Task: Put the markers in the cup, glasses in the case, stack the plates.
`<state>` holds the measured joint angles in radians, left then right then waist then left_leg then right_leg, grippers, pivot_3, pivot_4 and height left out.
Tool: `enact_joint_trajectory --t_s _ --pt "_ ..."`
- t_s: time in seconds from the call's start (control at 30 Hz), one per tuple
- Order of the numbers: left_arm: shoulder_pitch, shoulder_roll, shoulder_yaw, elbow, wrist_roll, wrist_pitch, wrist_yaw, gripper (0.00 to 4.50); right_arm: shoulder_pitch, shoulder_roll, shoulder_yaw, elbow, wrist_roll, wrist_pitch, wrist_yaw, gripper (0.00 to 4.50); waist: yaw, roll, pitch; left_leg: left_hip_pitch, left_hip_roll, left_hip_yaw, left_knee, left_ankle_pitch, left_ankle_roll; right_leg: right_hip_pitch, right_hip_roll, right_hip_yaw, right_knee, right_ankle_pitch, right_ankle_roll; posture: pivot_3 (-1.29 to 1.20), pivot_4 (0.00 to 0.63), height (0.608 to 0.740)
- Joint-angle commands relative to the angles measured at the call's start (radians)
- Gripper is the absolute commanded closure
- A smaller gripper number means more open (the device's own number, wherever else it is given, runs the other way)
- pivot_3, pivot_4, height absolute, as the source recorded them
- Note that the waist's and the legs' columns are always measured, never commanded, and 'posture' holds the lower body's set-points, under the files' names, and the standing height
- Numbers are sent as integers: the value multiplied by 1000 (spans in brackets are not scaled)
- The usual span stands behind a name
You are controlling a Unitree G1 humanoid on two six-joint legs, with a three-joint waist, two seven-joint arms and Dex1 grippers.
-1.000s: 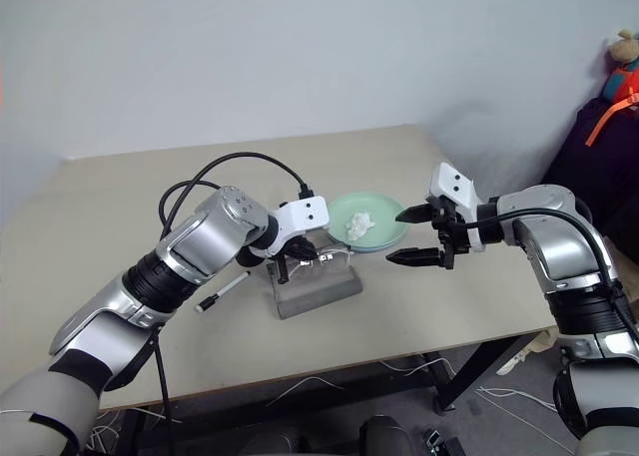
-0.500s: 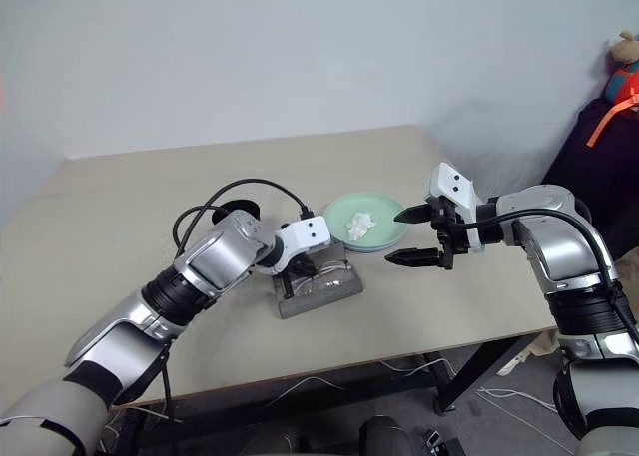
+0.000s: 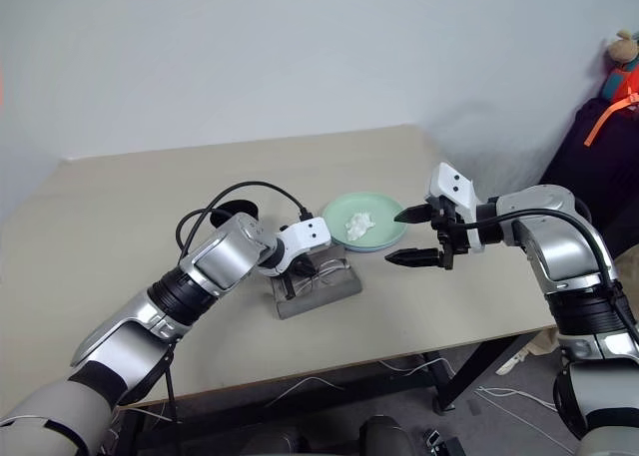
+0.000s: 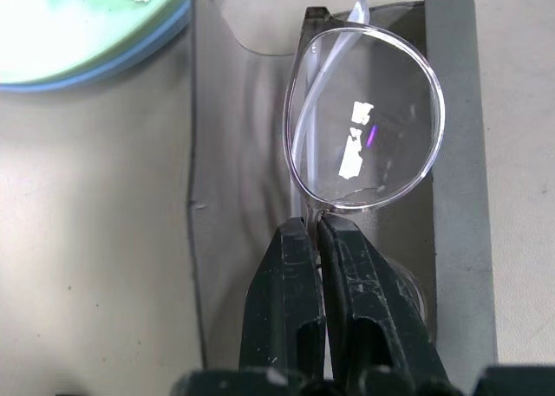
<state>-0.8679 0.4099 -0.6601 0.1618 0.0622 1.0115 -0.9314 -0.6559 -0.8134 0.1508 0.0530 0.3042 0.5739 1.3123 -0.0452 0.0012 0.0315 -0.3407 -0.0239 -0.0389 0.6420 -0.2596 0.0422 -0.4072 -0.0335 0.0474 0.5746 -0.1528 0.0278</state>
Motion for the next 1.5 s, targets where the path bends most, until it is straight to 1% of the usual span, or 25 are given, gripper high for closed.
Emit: enact_joint_trajectory --t_s 0.03,0.27,0.73,0.77,0.8,0.87,0.9,0.93,1.0,1.17,1.3,1.47,1.5 --pt "-18 -1 11 9 7 5 10 4469 -20 -6 -18 -19 9 -12 2 0 0 0 0 0 0 0 0 0 0 0 0 0 0 0 0 0 0 727" --pt "-19 -2 7 17 6 13 10 4469 -21 -6 -17 -20 9 -13 3 0 0 0 0 0 0 0 0 0 0 0 0 0 0 0 0 0 0 727" --pt "-9 4 -37 -57 -9 30 -38 4469 -22 -3 -12 -14 4 -22 4 0 0 0 0 0 0 0 0 0 0 0 0 0 0 0 0 0 0 727" --pt "-10 5 -38 -61 -9 31 -40 4050 -22 -3 -12 -14 4 -22 3 0 0 0 0 0 0 0 0 0 0 0 0 0 0 0 0 0 0 727" --pt "-11 5 -39 -63 -9 30 -41 3820 -22 -3 -12 -14 4 -23 3 0 0 0 0 0 0 0 0 0 0 0 0 0 0 0 0 0 0 727" --pt "-14 5 -37 -67 -11 33 -43 3134 -23 -3 -12 -13 3 -24 3 0 0 0 0 0 0 0 0 0 0 0 0 0 0 0 0 0 0 727" --pt "-17 6 -33 -69 -12 34 -44 2873 -23 -2 -11 -13 3 -24 3 0 0 0 0 0 0 0 0 0 0 0 0 0 0 0 0 0 0 727" --pt "-22 5 -25 -67 -13 35 -42 2451 -23 -2 -11 -12 3 -25 3 0 0 0 0 0 0 0 0 0 0 0 0 0 0 0 0 0 0 727" --pt "-32 8 -14 -65 -15 33 -42 1745 -24 -2 -10 -10 2 -27 3 0 0 0 0 0 0 0 0 0 0 0 0 0 0 0 0 0 0 727" --pt "-62 -1 57 -105 -48 62 -36 39 -26 -2 -9 -9 1 -29 5 0 0 0 0 0 0 0 0 0 0 0 0 0 0 0 0 0 0 727" --pt "-101 -6 117 -118 -89 97 -29 39 -28 0 -7 -6 0 -33 5 0 2 0 0 -1 0 0 0 0 0 0 0 0 0 0 0 0 0 727" --pt "-128 -15 158 -79 -95 71 12 39 -33 3 -1 0 1 -40 4 0 0 0 0 0 0 0 0 0 0 0 0 0 0 0 0 0 0 727" --pt "-132 -18 165 -61 -90 57 24 203 -35 4 0 1 2 -41 4 0 0 0 0 0 0 0 0 0 0 0 0 0 0 0 0 0 0 727"
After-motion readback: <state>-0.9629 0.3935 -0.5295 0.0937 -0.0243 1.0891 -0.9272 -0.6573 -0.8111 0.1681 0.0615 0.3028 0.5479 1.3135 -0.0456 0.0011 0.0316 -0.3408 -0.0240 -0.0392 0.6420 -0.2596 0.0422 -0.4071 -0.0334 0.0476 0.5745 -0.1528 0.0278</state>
